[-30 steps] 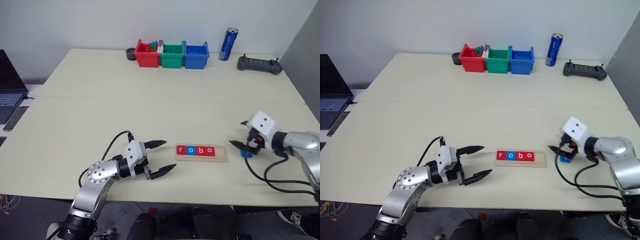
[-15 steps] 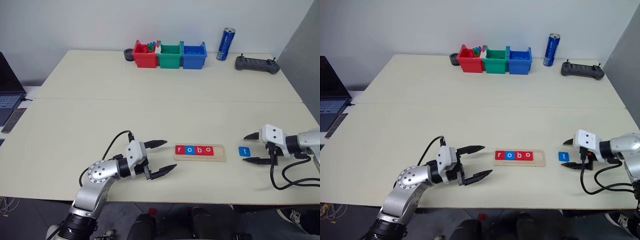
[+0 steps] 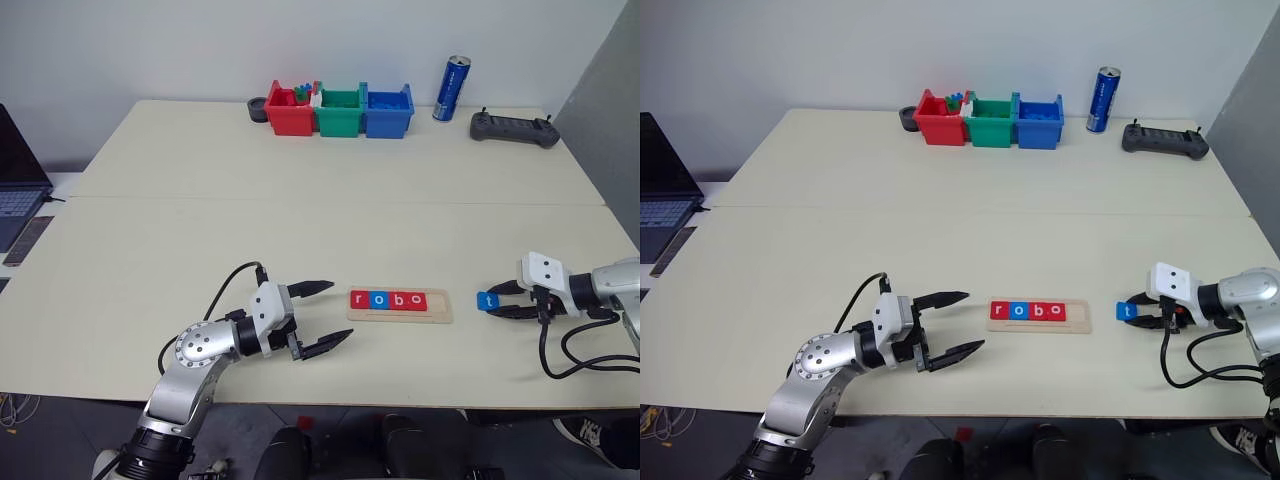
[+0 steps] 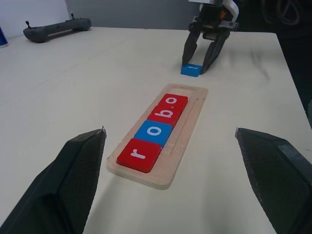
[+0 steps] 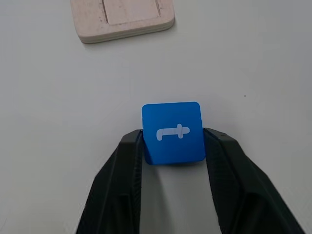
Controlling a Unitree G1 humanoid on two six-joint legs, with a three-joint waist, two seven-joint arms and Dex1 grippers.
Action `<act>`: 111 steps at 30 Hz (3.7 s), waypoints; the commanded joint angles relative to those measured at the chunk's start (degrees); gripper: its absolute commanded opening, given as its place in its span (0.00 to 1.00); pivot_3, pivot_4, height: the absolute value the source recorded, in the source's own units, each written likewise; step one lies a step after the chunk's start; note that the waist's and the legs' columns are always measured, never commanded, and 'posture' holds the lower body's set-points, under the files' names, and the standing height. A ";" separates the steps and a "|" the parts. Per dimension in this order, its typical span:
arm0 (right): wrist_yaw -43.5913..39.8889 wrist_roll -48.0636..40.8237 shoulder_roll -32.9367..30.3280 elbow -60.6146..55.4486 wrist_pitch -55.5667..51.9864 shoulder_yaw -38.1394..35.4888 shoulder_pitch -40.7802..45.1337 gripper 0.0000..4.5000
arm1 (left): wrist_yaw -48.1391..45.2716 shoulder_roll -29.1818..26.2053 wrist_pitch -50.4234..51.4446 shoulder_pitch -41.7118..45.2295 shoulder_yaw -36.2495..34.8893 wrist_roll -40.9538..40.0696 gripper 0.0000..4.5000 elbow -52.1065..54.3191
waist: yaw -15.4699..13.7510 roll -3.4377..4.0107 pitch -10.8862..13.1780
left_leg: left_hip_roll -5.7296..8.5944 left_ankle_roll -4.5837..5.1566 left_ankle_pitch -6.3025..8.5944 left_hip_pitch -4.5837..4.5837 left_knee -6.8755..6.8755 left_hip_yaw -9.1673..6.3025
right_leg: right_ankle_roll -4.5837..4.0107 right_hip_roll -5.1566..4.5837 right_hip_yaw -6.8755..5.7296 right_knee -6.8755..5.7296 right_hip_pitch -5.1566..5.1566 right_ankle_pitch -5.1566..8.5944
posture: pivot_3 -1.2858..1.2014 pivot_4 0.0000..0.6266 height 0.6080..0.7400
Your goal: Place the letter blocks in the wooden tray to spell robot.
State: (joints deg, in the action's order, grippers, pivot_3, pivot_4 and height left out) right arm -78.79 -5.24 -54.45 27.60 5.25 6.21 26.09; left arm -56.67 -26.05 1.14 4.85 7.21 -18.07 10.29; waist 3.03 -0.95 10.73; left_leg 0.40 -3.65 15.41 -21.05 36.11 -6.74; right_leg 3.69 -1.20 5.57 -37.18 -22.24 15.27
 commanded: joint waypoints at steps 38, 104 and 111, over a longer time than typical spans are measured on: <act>2.93 -1.03 5.38 -18.45 -9.60 2.93 0.29 0.32 | 1.57 -0.17 1.42 -0.03 0.11 -0.92 1.00 3.50 | -0.39 0.01 -0.01 | 0.01 0.00 0.00 0.00 0.05 -0.08 | 0.00 0.00 -0.06 -0.08 0.00 0.00 | 0.52 0.24 1.00; 8.33 0.23 8.55 -13.63 -6.59 1.52 3.78 0.01 | 0.94 -0.58 1.46 0.72 -0.14 -1.02 1.00 2.86 | -0.13 0.02 -0.01 | 0.04 0.00 0.00 0.03 0.55 -0.11 | -0.01 0.04 -0.04 -0.71 -0.02 0.00 | 0.52 0.24 1.00; 8.32 1.24 9.30 -13.50 -4.81 2.41 3.46 0.01 | 1.27 -0.44 1.67 0.37 0.05 -0.95 1.00 3.40 | -0.11 0.01 -0.01 | 0.04 0.00 0.00 0.03 0.57 -0.12 | -0.01 0.04 -0.04 -0.72 -0.01 0.00 | 0.52 0.24 1.00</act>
State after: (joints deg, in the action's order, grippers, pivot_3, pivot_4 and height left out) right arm -70.38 -4.24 -44.93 14.80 -0.79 8.88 28.97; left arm -55.60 -26.27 3.26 5.20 7.65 -18.04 11.42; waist 2.92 -0.94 10.72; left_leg 0.44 -3.65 15.41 -21.03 36.68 -6.86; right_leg 3.69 -1.16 5.53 -37.90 -22.25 15.27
